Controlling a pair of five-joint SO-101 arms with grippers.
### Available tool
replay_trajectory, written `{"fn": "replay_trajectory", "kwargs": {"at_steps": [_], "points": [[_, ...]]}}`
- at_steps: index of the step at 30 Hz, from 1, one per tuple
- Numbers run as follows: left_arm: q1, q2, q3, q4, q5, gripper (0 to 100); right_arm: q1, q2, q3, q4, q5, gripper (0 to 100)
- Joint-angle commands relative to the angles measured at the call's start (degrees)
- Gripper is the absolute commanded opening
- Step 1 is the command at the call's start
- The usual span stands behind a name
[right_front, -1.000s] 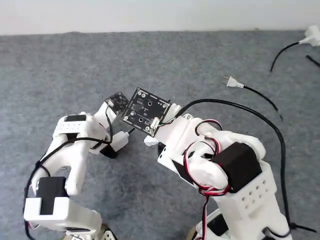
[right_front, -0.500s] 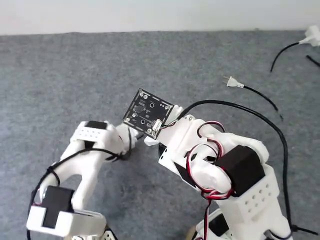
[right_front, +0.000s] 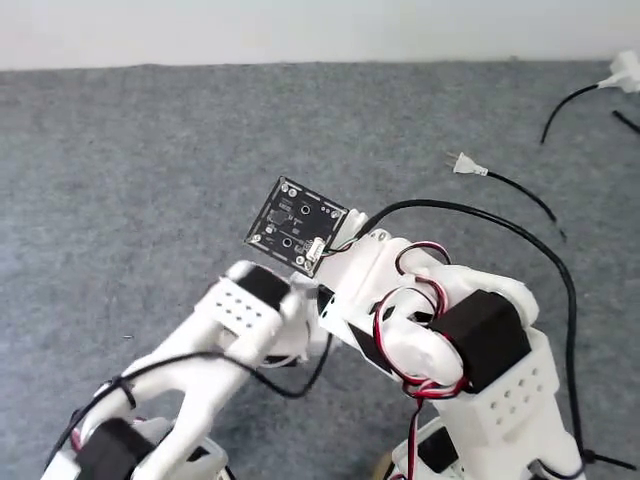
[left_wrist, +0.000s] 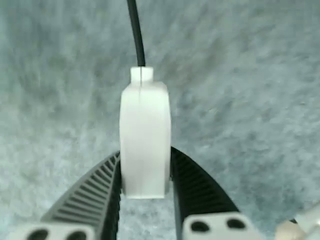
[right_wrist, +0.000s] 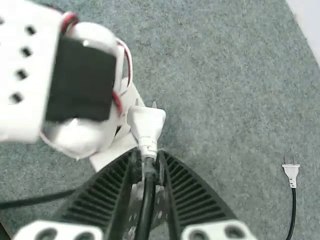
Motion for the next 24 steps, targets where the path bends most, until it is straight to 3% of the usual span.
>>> {"fn": "replay_trajectory", "kwargs": {"at_steps": [1, 7, 13, 15, 21, 24], "points": [[4.22, -4.92, 2.51, -2.73, -0.09, 1, 0.66, -1.36, -0.09, 2.24, -0.62, 1.0], [1.41, -5.1, 11.91, -14.95, -0.09, 1, 0.66, -1.36, -0.09, 2.33, -0.53, 1.0], [-9.67, -5.1, 12.79, -25.58, -0.09, 4, 0.66, -1.36, -0.09, 2.33, -0.62, 1.0], [-12.04, -5.01, 12.79, -27.96, -0.09, 11, 0.66, -1.36, -0.09, 2.33, -0.62, 1.0], [-14.86, -5.01, 12.88, -32.44, -0.26, 46, 0.66, -1.36, -0.09, 2.33, -0.62, 1.0], [-15.74, -5.01, 12.97, -33.41, -0.35, 50, 0.66, -1.36, -0.09, 2.33, -0.62, 1.0]]}}
